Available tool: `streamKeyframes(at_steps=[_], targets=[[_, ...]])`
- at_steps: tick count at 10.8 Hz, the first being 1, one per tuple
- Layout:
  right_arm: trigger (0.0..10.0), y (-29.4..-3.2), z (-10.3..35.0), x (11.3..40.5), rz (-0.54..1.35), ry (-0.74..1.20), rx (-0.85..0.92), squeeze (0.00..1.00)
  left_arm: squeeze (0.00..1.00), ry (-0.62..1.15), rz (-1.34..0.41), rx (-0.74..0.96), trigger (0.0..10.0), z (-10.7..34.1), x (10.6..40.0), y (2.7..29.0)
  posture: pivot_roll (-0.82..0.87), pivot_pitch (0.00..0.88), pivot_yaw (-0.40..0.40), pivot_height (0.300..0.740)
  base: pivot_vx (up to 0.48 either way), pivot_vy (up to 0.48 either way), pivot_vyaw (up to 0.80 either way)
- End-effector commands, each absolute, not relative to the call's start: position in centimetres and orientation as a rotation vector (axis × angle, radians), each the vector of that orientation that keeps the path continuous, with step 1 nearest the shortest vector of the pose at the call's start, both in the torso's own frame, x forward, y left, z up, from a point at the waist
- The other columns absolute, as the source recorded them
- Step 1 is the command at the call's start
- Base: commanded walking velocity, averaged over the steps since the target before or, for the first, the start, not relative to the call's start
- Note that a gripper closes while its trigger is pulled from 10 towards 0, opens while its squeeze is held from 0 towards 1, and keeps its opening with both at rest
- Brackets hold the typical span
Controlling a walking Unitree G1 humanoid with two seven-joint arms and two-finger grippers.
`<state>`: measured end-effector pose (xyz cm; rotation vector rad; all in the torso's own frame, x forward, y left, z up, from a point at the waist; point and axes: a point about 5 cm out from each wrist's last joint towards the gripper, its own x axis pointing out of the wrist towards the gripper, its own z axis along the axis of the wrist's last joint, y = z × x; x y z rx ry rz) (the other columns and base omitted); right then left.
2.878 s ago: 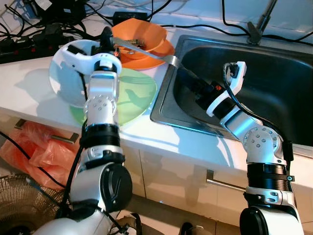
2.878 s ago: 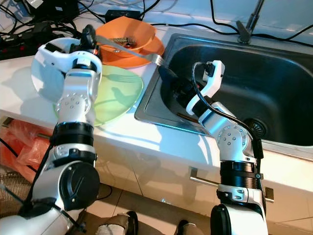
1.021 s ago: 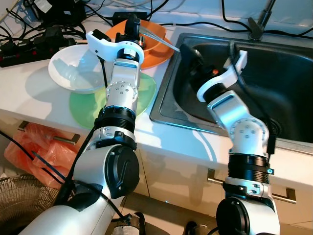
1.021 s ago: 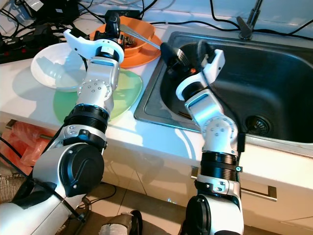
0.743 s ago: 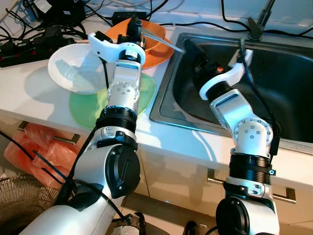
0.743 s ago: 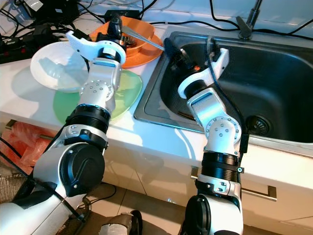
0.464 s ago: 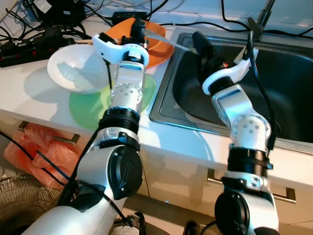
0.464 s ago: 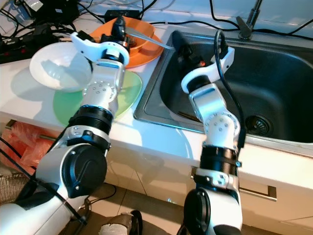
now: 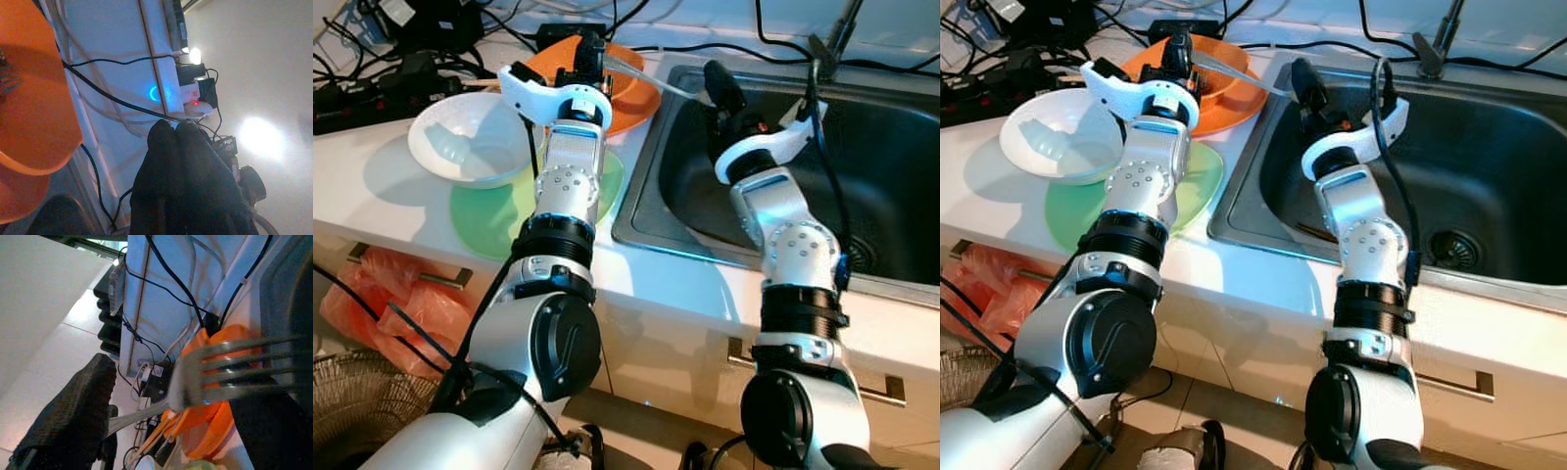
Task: Kitchen organization
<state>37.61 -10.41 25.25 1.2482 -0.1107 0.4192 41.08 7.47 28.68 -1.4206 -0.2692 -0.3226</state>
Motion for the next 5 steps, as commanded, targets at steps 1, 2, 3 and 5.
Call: streamKeyframes(at_steps=[1, 2, 3, 5], targets=[[0.0, -7.91, 26.2, 37.51, 0.481, -0.101, 1.277, 0.0, 0.0, -0.247, -0.332, -1.422, 0.0, 28.47, 40.77, 6.44, 0.08, 0.145, 0.081, 0.74, 0.0, 0.0, 0.0], [0.0, -7.68, 26.23, 37.56, 0.482, -0.099, 1.277, 0.0, 0.0, -0.245, -0.332, -1.422, 0.0, 28.46, 40.76, 6.4, 0.08, 0.145, 0.081, 0.74, 0.0, 0.0, 0.0], [0.0, -7.34, 26.29, 37.59, 0.487, -0.097, 1.276, 0.0, 0.0, -0.244, -0.325, -1.419, 0.0, 28.44, 40.75, 6.47, 0.08, 0.144, 0.081, 0.74, 0.0, 0.0, 0.0], [0.0, -6.94, 26.19, 37.62, 0.487, -0.088, 1.277, 0.0, 0.0, -0.244, -0.323, -1.414, 0.0, 28.46, 40.7, 6.42, 0.08, 0.142, 0.082, 0.74, 0.0, 0.0, 0.0]])
